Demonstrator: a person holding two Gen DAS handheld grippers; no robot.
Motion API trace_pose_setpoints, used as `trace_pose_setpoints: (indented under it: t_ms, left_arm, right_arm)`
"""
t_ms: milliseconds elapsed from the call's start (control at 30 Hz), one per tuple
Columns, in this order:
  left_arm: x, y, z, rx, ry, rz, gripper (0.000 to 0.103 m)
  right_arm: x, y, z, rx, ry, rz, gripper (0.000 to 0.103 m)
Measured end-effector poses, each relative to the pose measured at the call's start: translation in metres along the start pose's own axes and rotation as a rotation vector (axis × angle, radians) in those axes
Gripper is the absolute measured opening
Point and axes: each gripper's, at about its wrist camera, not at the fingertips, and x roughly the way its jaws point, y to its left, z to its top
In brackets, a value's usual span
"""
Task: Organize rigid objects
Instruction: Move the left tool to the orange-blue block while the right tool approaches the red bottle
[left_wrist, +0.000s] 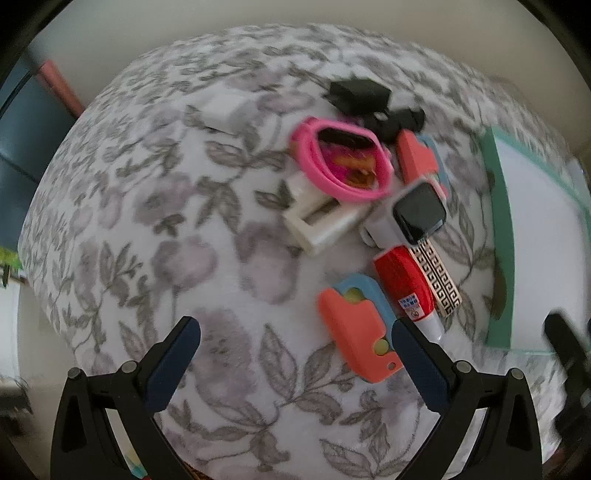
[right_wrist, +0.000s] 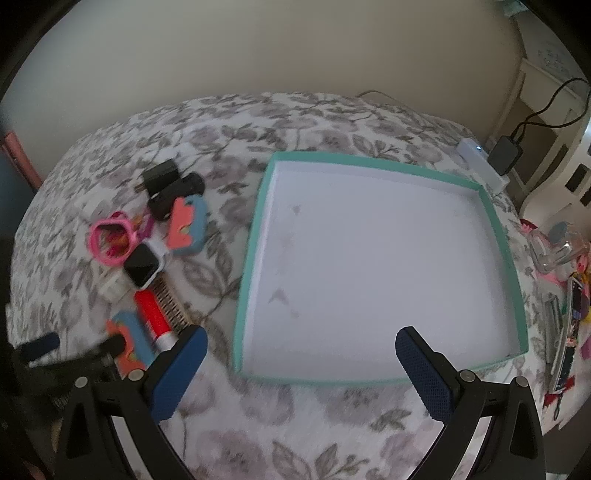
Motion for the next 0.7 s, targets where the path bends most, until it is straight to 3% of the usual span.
trace_pose_setpoints:
  t_ms: [267,700]
  left_arm:
    - [0.02,-0.028,0.001,0.106,0.051,-0.005,0.103]
    - [0.017,0.012,0.007,-0.026,0.027,0.101,0.103]
  right_arm:
    - [0.007,0.009,0.016,-0.031,-0.01,-0.004,0.103]
    - [0.012,0.058,0.017,-0.159,-0.022,0.106,0.103]
